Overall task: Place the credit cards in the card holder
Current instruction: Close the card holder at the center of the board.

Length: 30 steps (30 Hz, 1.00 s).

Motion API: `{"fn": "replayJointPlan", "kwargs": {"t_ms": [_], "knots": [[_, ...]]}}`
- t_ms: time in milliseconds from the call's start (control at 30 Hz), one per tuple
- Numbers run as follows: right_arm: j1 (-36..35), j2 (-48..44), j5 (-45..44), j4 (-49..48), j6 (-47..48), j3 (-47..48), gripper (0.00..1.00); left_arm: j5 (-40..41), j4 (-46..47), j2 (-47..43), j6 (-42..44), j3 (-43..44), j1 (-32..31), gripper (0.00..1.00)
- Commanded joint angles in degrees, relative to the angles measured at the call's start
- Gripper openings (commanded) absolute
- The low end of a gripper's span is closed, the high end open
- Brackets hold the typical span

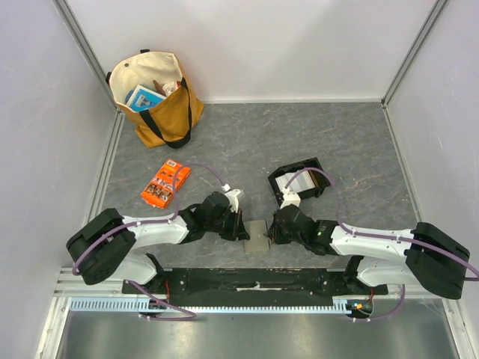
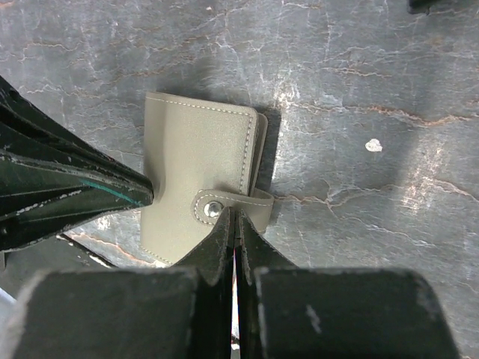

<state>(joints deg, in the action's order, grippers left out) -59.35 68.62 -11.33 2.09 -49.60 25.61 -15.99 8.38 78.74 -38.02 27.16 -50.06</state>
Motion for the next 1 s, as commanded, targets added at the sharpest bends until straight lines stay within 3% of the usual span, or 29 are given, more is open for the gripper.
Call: {"fn": "replayJointPlan", "kwargs": {"t_ms": [0, 333, 800, 967], "knots": [[0.2, 0.9, 0.8, -1.6, 0.6, 1.8, 0.0, -2.9, 2.5, 2.5, 2.6, 0.0, -1.3, 0.11], [0.3, 2.0, 1.3, -3.4, 0.7, 1.9, 0.0, -0.6, 3.7, 7.2, 1.1, 0.4, -2.8, 0.07], [0.4, 4.2, 0.5, -2.6, 1.7, 3.0, 0.01, 0.3, 2.2, 7.2, 2.1, 0.7, -3.0, 0.06], [0.5, 4.0, 0.7, -0.6, 1.4, 3.0, 0.01, 3.1, 0.8, 4.5, 1.7, 1.5, -3.0, 0.1]]}}
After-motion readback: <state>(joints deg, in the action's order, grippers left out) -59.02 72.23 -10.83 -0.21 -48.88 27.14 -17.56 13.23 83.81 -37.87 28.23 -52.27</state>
